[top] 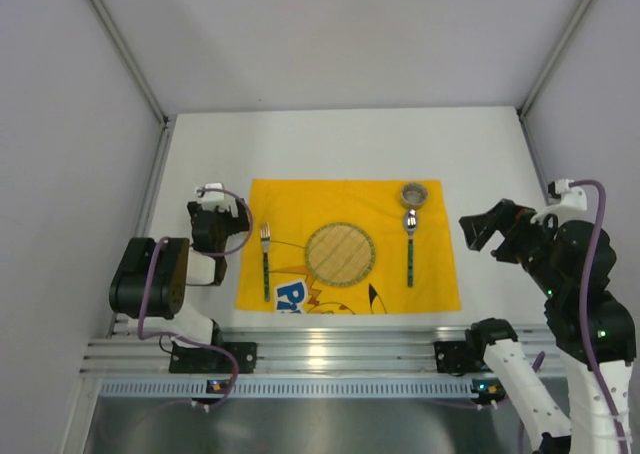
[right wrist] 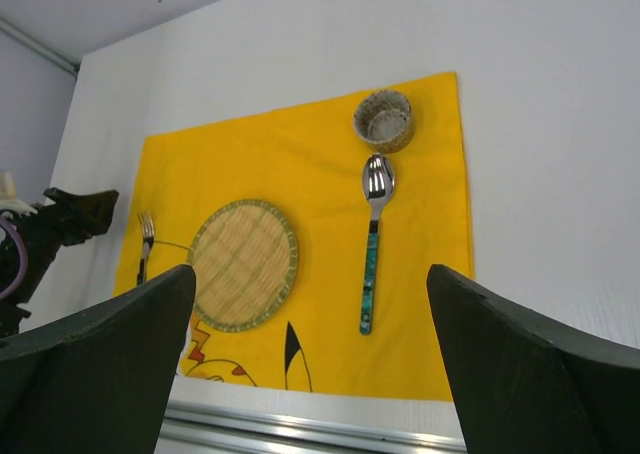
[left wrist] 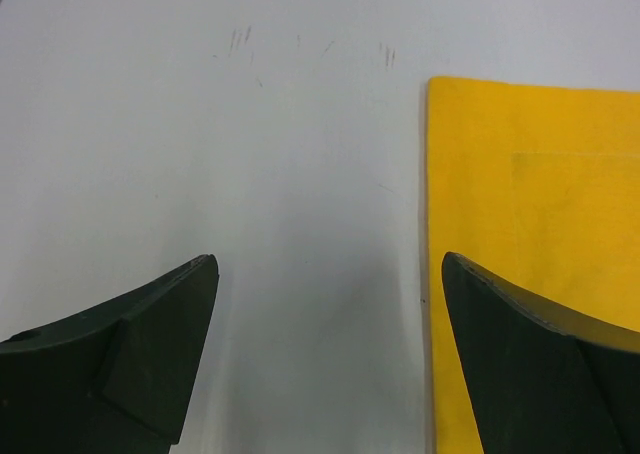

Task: Set the dinner table for one person

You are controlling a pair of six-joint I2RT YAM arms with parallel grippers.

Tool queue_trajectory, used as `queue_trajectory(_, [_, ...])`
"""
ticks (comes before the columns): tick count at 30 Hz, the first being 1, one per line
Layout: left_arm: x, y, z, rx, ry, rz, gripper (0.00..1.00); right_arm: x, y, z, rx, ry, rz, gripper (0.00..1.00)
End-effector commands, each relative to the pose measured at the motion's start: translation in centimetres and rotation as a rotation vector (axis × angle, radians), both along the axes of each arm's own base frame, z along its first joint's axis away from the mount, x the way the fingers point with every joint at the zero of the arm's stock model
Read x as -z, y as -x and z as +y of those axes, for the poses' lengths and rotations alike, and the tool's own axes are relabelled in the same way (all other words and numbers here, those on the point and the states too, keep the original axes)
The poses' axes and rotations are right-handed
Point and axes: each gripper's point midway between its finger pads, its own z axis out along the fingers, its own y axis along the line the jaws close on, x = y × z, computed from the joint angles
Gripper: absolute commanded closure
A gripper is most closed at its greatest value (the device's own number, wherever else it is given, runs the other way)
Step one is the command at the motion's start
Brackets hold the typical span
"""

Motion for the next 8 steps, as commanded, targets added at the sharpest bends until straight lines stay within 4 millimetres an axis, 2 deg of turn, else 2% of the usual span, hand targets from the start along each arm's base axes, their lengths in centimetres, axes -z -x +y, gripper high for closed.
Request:
queue_trajectory(1, [-2.8,-1.2,0.1,-0.003,0.005,-0.107,0.01,-3.8,-2.6,0.6,-0.002,-0.036,-0.122,0.00])
queue_trajectory(4, [-2.7,-1.1,0.1,-0.002,0.003,-0.105,0.01,-4.1,-3.5,1.2,0.006,-0.104,-0.089,0.00])
queue_trajectory(5, [-2.7,-1.1,0.1,-0.004,0.003,-0.105,0.01,-4.3,-3.5,2.1,-0.043,-0.116,-0.088,0.00])
queue_trajectory(7, [-2.8,-1.1,0.1,-0.004,0.003,-0.107,0.01,-3.9,-3.5,2.9,-0.100,-0.117,-0.100,0.00])
queue_trajectory(8, [-2.8,-1.1,0.1,-0.004,0.004,-0.107,0.01,-3.5,-3.4,2.6,-0.084,-0.113,-0.103,0.00])
